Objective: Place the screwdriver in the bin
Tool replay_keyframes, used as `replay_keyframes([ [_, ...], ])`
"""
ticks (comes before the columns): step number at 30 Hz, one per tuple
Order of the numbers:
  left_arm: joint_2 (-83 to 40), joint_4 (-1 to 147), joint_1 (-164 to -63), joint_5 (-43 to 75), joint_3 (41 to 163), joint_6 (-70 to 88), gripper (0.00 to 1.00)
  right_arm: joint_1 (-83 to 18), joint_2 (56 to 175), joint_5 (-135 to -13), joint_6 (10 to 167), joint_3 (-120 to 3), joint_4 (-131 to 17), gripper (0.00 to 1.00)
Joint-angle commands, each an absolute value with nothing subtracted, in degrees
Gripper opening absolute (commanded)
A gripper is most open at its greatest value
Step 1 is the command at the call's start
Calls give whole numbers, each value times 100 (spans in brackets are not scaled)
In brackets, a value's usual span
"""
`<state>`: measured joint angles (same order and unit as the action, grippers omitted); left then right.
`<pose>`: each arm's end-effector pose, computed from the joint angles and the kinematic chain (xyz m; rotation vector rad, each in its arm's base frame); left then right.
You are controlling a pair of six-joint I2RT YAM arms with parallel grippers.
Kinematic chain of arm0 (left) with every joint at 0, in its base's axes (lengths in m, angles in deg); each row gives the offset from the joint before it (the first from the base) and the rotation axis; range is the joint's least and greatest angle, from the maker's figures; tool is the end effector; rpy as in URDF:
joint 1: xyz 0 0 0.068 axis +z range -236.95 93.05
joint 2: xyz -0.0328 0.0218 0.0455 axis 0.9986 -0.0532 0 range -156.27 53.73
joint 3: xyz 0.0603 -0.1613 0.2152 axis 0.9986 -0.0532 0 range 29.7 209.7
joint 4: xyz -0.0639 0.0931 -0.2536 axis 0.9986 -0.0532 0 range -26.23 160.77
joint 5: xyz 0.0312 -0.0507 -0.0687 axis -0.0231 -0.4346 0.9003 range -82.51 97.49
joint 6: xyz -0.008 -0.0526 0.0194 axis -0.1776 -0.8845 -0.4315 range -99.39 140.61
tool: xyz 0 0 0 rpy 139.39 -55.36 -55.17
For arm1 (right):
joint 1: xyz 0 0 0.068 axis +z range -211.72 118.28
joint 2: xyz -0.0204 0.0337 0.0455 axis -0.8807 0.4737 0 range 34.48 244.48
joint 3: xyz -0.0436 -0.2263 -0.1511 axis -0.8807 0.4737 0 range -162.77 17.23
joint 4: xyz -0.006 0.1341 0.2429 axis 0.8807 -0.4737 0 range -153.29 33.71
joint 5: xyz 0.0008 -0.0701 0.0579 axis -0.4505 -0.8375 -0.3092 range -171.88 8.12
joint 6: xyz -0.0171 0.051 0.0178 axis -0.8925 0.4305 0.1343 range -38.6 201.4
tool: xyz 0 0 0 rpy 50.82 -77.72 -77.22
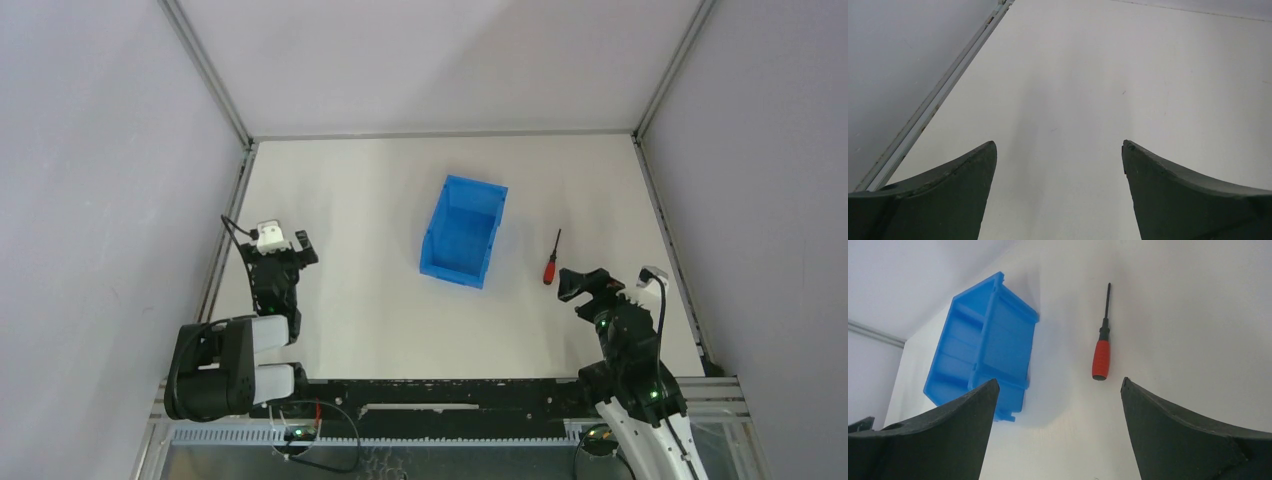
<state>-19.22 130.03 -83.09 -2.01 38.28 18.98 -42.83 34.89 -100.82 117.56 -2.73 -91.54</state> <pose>0.2209 0.0215 0.1482 -0.2050 1.6487 0.1670 0.0868 0.0162 0.2294 0.5036 1.7754 0.3705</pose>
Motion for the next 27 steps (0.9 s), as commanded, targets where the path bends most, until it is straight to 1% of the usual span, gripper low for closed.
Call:
replay_keyframes([
  [1, -1838, 13167, -8341, -261, 4061, 1912, 100, -4256, 3394, -10654, 12193, -553, -9192, 100],
  [3, -1843, 13167, -8344, -256, 4060, 1912, 100, -4256, 3396, -10371, 11958, -769, -8982, 100],
  [5, -1843, 13167, -8343, -258, 4063, 1912, 100, -4256, 3437, -10012, 11518, -987, -8455, 100],
  [8, -1842, 13165, -8343, -261, 4061, 1907, 100, -4265, 4206, -9985, 11179, -1737, -8212, 98],
  [9, -1840, 13167, -8344, -255, 4060, 1915, 100, -4265, 4627, -10030, 11029, -1948, -8301, 97],
  [10, -1842, 13167, -8344, -254, 4065, 1912, 100, -4265, 5115, -10176, 10909, -2514, -8490, 96],
  [14, -1843, 13163, -8344, -259, 4061, 1907, 100, -4413, 7405, -10875, 10488, -4651, -10054, 97],
  [18, -1839, 13167, -8337, -257, 4061, 1913, 100, -5129, 9469, -10280, 10353, -6518, -11503, 98],
  [20, -1842, 13167, -8339, -254, 4064, 1907, 100, -5450, 10504, -9843, 10260, -7140, -12032, 98],
  [23, -1842, 13167, -8341, -256, 4064, 1911, 100, -5725, 11482, -9324, 10110, -7448, -12291, 97],
  [27, -1842, 13167, -8336, -253, 4060, 1907, 100, -5757, 12365, -8942, 10060, -7017, -11791, 93],
])
